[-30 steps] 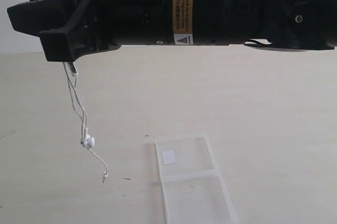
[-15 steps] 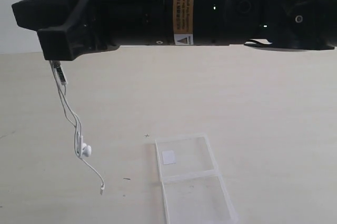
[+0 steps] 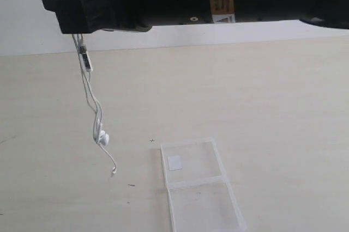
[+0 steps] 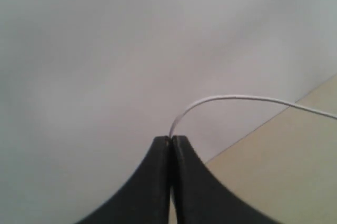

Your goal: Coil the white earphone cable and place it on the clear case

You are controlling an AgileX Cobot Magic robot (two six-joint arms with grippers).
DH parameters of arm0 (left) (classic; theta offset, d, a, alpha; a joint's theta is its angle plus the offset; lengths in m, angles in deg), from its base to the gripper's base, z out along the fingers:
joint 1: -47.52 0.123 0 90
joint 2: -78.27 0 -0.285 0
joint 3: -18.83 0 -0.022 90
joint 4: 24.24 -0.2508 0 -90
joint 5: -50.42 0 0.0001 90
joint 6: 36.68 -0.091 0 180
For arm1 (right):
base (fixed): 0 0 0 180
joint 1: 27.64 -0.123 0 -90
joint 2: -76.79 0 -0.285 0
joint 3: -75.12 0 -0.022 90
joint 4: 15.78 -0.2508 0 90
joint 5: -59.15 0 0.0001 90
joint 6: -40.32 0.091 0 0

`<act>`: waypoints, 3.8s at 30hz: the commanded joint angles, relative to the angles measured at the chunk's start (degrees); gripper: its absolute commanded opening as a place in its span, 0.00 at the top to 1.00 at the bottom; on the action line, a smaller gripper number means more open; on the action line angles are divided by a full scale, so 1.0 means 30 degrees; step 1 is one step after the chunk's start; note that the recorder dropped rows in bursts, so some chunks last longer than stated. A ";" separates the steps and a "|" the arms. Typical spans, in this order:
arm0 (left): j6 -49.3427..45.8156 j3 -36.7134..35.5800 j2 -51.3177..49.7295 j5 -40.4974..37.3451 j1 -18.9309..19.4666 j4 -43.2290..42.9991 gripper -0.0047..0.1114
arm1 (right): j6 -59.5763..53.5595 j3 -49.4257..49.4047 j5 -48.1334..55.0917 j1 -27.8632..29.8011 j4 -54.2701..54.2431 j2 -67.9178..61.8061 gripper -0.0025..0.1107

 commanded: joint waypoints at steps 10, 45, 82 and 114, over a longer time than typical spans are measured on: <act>0.3939 -0.4195 0.1451 -0.0165 -0.0056 -0.0512 0.96 | 0.7132 0.0148 0.2119 0.0011 0.6468 0.4165 0.98; 0.4444 -1.8740 0.1601 0.3793 -0.0056 0.1948 0.96 | 0.7132 0.0148 0.4893 0.0011 0.6468 0.4475 0.98; 0.0784 -1.8740 0.3263 0.4391 -0.0056 0.6860 0.14 | 0.6910 0.0148 0.4869 0.0011 0.6468 0.3272 0.98; -1.8196 -2.3218 0.4904 0.6168 0.3234 2.7492 0.14 | 0.6822 0.0148 0.0943 0.0011 0.6468 0.4318 0.98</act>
